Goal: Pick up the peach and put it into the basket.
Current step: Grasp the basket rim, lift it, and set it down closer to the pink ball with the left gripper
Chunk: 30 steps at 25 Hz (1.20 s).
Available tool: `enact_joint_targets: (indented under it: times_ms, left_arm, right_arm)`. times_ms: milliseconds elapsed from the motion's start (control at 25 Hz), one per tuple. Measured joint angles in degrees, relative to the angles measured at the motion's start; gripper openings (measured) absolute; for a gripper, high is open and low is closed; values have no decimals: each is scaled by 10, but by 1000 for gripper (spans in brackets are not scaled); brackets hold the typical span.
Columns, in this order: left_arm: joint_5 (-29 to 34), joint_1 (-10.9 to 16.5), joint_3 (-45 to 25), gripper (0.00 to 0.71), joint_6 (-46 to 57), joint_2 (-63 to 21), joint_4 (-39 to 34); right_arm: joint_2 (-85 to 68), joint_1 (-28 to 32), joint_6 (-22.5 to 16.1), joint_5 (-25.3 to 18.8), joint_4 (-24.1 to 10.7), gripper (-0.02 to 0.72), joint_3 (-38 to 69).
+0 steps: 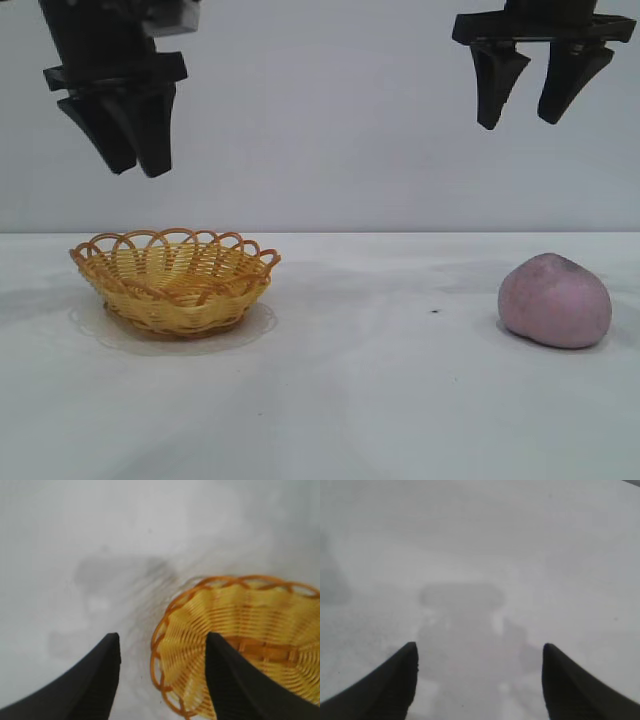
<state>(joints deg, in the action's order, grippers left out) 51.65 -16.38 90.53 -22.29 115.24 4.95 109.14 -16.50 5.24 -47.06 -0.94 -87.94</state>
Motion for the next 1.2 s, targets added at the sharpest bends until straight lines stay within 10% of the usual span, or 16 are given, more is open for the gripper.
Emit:
enact_joint_targets:
  times_ms: [320,1040,1200]
  left_arm:
    - [169,0,153,368,-2,110,-16]
    - [169,0,177,269,-59,188,-26]
    - [179,0,183,82,-59,190,-11]
  right_arm:
    - [0,0,0,0,0,461,0]
    - [0,0,0,-1,0,461,0]
    - [0,0,0,-1,0,461,0]
